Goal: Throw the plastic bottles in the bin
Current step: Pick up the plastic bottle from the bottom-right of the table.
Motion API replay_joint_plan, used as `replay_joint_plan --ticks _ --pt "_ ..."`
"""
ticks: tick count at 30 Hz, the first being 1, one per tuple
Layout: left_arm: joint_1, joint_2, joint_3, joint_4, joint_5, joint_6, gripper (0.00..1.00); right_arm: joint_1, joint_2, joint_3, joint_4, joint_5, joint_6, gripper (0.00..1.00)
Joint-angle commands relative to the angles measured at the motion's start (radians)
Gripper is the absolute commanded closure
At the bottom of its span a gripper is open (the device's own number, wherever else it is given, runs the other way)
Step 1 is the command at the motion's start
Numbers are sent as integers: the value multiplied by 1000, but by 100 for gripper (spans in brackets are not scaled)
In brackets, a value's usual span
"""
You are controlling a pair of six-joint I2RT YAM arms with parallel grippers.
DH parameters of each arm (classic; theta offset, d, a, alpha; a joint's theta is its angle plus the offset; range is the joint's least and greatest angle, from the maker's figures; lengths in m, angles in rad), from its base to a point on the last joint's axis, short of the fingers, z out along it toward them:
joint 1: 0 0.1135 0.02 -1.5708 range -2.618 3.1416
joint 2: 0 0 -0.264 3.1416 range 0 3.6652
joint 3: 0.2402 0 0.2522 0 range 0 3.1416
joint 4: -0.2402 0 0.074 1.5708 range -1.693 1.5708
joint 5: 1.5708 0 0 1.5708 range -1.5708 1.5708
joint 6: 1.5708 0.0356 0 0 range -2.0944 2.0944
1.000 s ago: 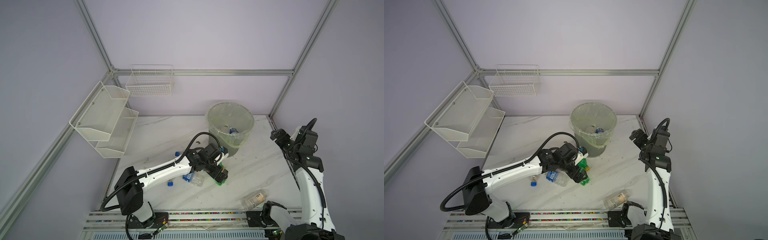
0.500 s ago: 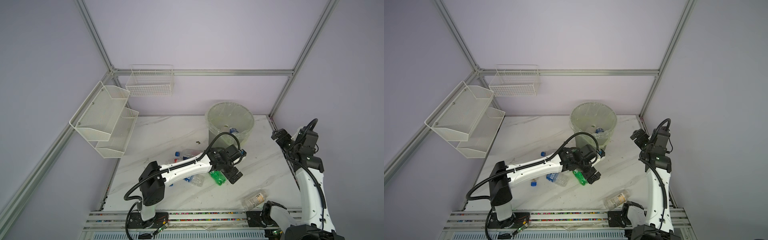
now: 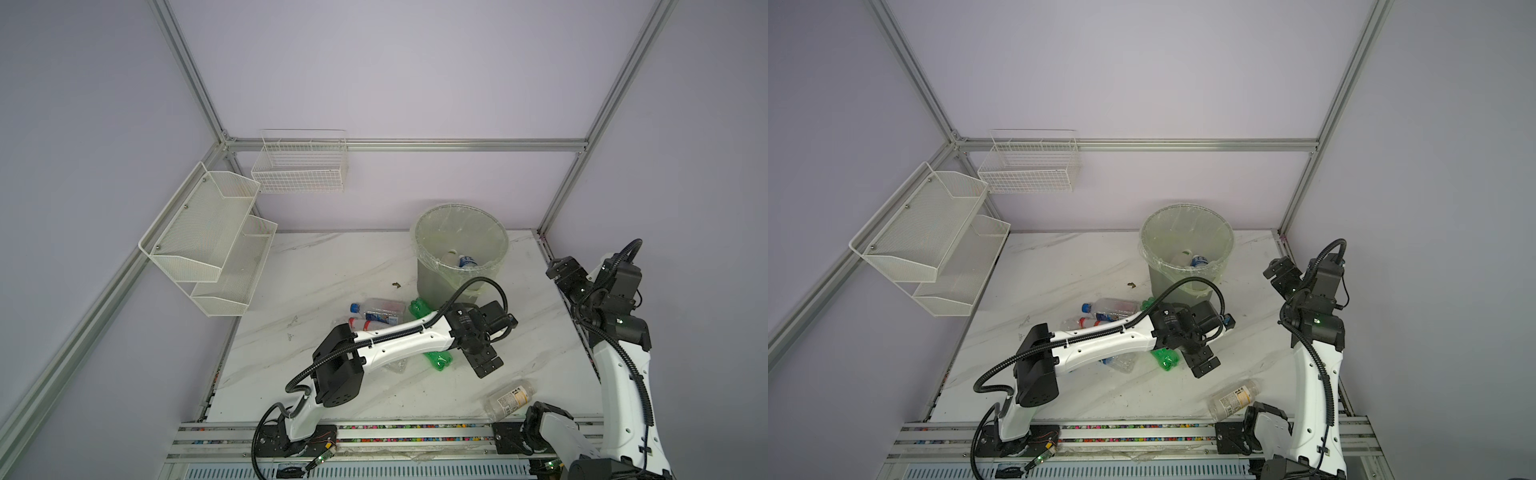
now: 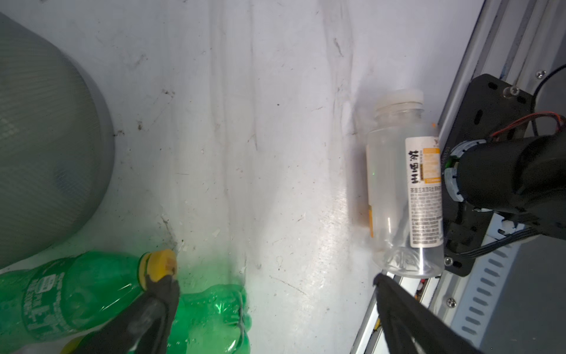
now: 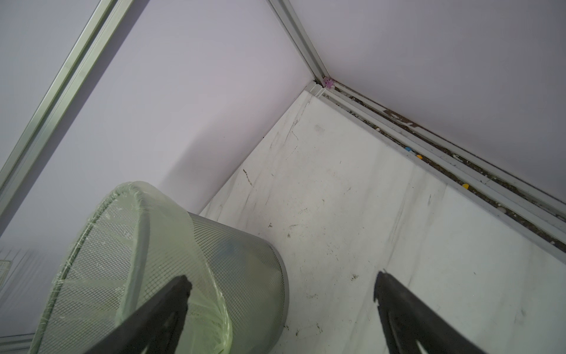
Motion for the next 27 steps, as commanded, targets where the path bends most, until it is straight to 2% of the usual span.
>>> replay_joint_plan --ticks 1,10,14,19,23,27 --pt "-21 26 129 -42 18 58 0 -6 -16 48 0 24 8 3" --pt "-39 87 233 -49 104 59 0 -14 -6 68 3 27 54 3" --pt "-52 93 241 -50 166 26 0 -21 22 102 -14 28 55 3" --pt "-78 94 221 -52 184 34 0 -30 65 163 -15 56 33 3" --pt "-83 131 248 -55 260 -1 0 -38 132 226 -17 28 37 3" --pt "-94 175 261 -55 259 -38 0 -38 152 262 -23 21 35 3"
